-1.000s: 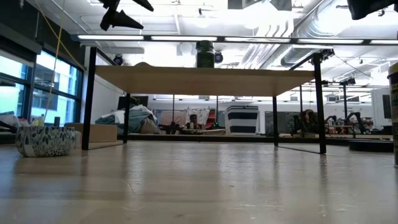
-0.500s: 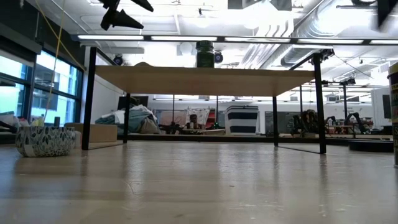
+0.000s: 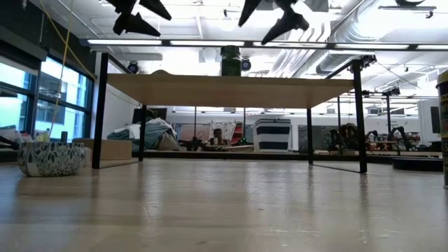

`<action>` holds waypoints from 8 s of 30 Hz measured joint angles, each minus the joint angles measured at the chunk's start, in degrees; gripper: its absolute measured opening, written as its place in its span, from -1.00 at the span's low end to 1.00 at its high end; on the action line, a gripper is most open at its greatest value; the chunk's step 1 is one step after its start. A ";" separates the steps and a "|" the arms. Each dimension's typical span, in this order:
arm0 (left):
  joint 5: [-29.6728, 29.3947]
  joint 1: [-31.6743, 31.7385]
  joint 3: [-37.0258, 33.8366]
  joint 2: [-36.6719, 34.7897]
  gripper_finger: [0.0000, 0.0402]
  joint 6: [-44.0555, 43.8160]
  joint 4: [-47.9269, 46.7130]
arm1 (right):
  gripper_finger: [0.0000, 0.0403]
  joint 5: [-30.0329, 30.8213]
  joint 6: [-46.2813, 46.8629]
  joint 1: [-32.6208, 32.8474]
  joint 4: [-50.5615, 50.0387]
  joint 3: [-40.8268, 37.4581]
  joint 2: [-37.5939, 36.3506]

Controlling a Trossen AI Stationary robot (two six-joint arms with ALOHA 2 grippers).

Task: Shelf spices
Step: Remove the green spice bottle from the shelf, then remove the orange spice pack from the shelf

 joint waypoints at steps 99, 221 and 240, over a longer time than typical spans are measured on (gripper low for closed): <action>5.69 -9.99 3.58 18.02 -1.00 10.03 -0.64 | 0.62 -14.22 -42.42 -8.06 -16.56 16.37 17.31; 17.06 -1.25 15.26 32.85 -0.22 -4.93 -24.71 | 0.84 0.32 16.47 19.04 -26.16 -0.74 -0.92; 14.96 -1.34 22.11 34.83 -0.22 -9.07 -21.55 | 0.84 0.22 4.51 18.60 -26.05 -0.74 -0.92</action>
